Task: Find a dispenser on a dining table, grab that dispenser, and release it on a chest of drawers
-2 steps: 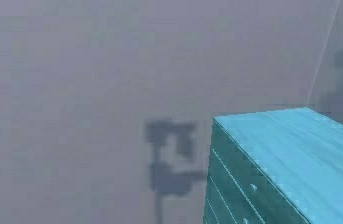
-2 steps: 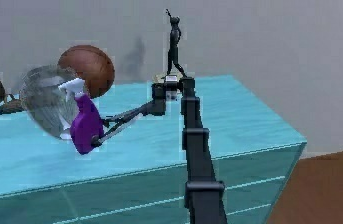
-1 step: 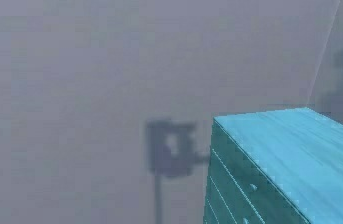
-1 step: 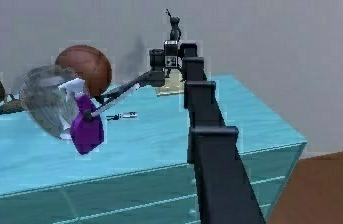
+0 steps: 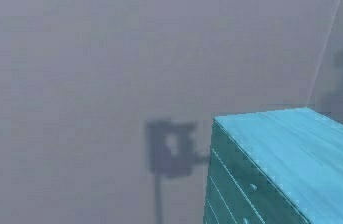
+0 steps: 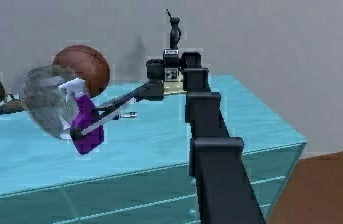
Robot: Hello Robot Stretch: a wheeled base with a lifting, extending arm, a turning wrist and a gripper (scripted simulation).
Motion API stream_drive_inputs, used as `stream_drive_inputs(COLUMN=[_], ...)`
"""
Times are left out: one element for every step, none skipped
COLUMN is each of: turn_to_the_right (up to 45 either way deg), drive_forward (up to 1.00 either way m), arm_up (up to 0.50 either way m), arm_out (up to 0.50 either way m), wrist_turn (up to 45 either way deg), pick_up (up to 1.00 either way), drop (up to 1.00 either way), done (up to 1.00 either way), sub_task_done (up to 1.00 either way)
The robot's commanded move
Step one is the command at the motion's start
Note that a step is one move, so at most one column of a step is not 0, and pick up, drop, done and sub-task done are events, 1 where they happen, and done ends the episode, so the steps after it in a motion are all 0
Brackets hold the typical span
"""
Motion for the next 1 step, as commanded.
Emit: stream_drive_inputs(turn_to_the_right=[0.0], drive_forward=[0.00], arm_up=[0.00], arm_out=[0.00], wrist_turn=[0.0], pick_up=[0.00], drop=[0.00], done=[1.00], sub_task_done=[0.00])
